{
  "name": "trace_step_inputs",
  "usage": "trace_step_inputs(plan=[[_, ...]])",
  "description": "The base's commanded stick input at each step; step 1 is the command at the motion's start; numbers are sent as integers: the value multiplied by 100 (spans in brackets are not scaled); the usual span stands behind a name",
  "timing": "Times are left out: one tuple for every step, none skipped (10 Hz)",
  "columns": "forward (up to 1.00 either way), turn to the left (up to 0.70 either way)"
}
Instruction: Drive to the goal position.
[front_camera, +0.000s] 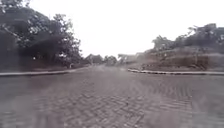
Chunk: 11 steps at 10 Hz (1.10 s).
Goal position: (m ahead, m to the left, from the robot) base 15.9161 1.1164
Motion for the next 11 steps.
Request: trace_step_inputs(plan=[[100,0],[100,0],[100,0],[100,0],[100,0],[100,0],[100,0],[100,0],[100,0],[100,0],[100,0]])
